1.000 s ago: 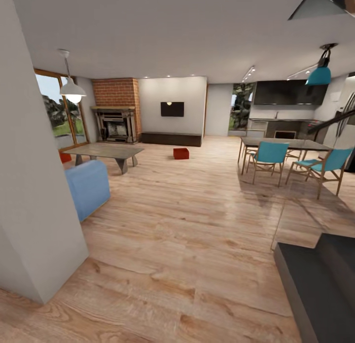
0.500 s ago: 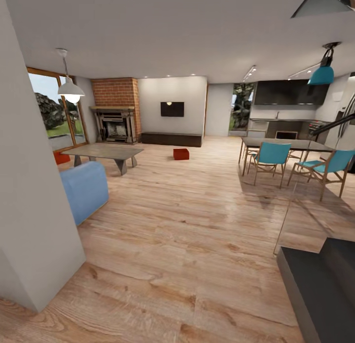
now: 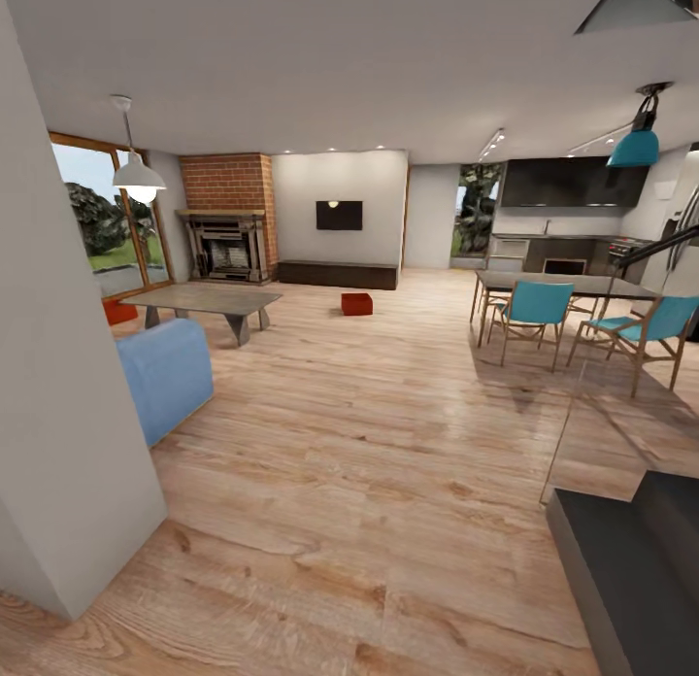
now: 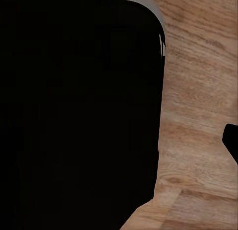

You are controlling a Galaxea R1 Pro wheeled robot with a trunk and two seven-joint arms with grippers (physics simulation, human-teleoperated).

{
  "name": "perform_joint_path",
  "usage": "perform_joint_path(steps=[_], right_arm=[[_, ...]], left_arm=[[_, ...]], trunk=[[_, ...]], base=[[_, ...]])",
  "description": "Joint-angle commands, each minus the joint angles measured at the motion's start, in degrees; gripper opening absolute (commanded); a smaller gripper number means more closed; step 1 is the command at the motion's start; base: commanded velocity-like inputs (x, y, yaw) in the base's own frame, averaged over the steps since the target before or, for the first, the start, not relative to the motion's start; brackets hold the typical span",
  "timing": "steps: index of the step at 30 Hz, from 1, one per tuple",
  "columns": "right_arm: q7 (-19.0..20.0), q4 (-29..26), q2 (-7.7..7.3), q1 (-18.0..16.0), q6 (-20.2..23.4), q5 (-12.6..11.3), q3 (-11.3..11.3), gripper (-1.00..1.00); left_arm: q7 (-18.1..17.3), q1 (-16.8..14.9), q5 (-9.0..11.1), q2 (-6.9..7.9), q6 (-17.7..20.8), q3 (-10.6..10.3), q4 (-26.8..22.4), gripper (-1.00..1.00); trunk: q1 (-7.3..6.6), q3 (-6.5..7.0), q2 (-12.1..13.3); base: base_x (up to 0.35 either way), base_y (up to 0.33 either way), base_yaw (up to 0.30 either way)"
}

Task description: Move the two storage containers from the living room to the garage. In the garage, place one container on the floor and stack the other container on top of it (either order is fine).

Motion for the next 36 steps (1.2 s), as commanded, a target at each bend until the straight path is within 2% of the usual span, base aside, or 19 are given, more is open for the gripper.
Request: perform_joint_path(steps=[1, 10, 36], right_arm=[[0.0, 0.0, 0.0, 0.0, 0.0, 0.0, 0.0, 1.0], [0.0, 0.0, 0.0, 0.0, 0.0, 0.0, 0.0, 1.0], [0.0, 0.0, 0.0, 0.0, 0.0, 0.0, 0.0, 1.0]], left_arm=[[0.2, 0.0, 0.5, 0.0, -0.2, -0.5, 0.0, 1.0], [0.2, 0.0, 0.4, 0.0, 0.2, -0.5, 0.1, 1.0], [0.2, 0.0, 0.4, 0.0, 0.2, -0.5, 0.1, 1.0]], trunk=[[0.01, -0.06, 0.0], [0.01, -0.06, 0.0], [0.01, -0.06, 0.0]], base=[[0.141, 0.0, 0.0], [0.239, 0.0, 0.0], [0.34, 0.0, 0.0]])
